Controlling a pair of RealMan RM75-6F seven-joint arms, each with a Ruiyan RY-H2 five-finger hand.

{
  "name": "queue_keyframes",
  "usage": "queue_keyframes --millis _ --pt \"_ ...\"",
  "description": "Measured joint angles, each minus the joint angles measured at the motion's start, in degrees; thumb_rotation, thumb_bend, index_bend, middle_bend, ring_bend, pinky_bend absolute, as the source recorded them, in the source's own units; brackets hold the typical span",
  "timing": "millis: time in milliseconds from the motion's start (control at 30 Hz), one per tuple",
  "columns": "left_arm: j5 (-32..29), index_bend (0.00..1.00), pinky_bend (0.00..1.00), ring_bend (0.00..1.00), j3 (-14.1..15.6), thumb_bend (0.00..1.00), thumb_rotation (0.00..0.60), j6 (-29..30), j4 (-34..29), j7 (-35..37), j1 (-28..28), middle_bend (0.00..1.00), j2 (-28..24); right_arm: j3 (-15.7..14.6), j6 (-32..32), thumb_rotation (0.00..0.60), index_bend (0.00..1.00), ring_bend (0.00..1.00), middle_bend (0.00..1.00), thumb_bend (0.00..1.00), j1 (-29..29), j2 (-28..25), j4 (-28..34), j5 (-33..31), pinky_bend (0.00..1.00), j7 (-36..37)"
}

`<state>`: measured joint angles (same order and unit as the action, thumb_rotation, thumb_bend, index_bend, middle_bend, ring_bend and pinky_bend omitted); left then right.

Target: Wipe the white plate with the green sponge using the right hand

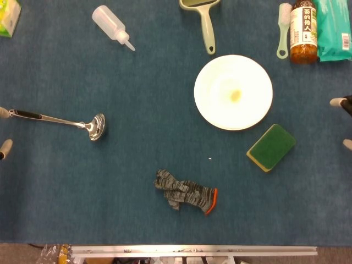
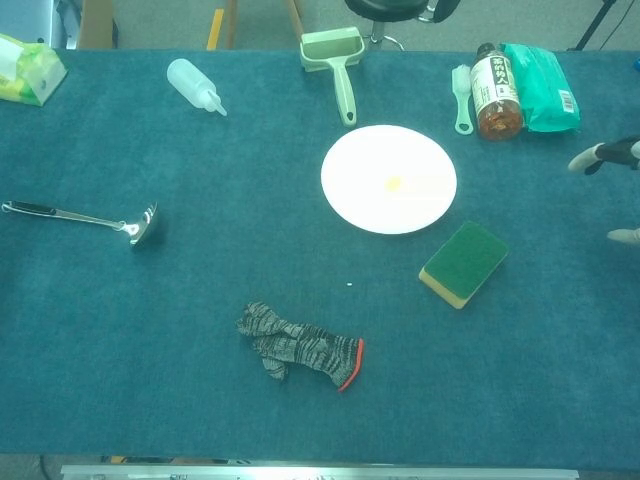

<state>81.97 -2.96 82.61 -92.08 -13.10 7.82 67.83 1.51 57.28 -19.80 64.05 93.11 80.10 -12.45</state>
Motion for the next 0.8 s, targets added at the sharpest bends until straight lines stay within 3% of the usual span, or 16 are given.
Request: queue_keyframes --millis 533,800 --pt "-0.38 0.38 0.36 0.22 0.11 0.18 0.600 -0.29 1.09 0.93 -0.20 0.30 0.78 -0.52 -8.64 0.600 0.25 0.16 0.25 0.12 -6.76 3.24 -2.16 -0.73 0.27 -1.82" --pt "-0.40 0.38 0.36 0.22 0.20 0.18 0.600 0.12 1.44 1.64 -0.66 0.31 0.82 -0.99 -10.75 0.600 0.25 0.16 0.25 0.11 -9.88 4.27 -2.93 2.39 0.26 -1.57"
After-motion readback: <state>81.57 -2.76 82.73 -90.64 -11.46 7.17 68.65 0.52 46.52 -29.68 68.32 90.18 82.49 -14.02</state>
